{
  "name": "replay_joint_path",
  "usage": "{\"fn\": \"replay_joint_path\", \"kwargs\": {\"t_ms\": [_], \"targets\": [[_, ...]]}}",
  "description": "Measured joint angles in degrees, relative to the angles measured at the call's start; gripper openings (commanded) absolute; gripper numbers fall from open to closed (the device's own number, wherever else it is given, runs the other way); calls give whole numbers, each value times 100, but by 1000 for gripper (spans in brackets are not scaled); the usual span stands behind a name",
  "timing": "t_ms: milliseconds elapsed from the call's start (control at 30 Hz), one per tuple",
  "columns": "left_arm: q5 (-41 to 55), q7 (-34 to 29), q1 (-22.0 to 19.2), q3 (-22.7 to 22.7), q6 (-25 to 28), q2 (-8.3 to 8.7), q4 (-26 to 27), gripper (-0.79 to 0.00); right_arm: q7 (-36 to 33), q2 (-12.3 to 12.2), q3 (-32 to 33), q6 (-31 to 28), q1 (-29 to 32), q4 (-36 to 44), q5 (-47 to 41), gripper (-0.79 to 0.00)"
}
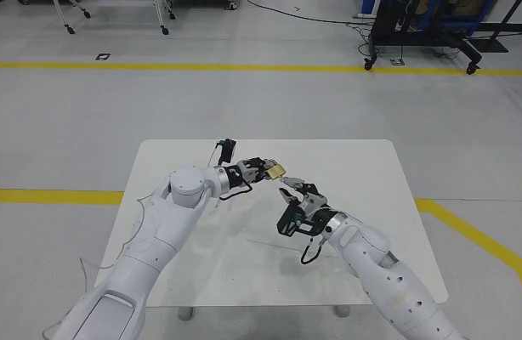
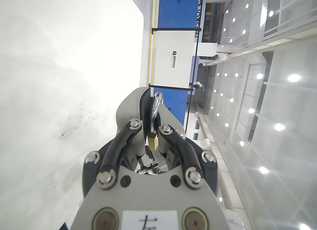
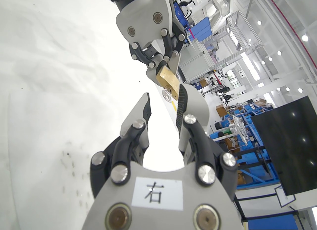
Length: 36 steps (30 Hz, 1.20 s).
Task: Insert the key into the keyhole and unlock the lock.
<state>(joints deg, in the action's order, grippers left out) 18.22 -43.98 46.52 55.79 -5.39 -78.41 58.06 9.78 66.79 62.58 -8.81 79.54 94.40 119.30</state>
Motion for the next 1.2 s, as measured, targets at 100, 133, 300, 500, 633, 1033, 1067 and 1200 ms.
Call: {"fn": "replay_joint_path", "kwargs": {"t_ms": [100,133,300,500,633,1033,1067,1200], "targets": [[-58,-59,-13,-21,4,-1,1,-785,-138,14,-25,39,-11,34,52,-591],[-70,-67,-15,-25,9,-2,1,-785,-175,18,-34,44,-17,41,61,-594],[-89,-90,-15,-19,33,-4,1,-785,-343,49,-114,64,-65,52,116,-782],[-100,-120,-7,-4,66,-4,7,-785,-431,86,-153,1,-117,5,-61,-785],[-132,-170,-7,-12,108,-5,20,-785,-250,98,-50,-173,-149,-86,-533,-785],[-175,-319,58,25,590,5,126,-785,779,118,343,-1224,-235,-779,-2639,-785],[-189,-315,67,32,626,8,140,-785,888,119,348,-1372,-267,-866,-2769,-785],[-236,-322,94,44,735,15,195,-785,1227,122,364,-1890,-372,-1148,-3228,-785]]}}
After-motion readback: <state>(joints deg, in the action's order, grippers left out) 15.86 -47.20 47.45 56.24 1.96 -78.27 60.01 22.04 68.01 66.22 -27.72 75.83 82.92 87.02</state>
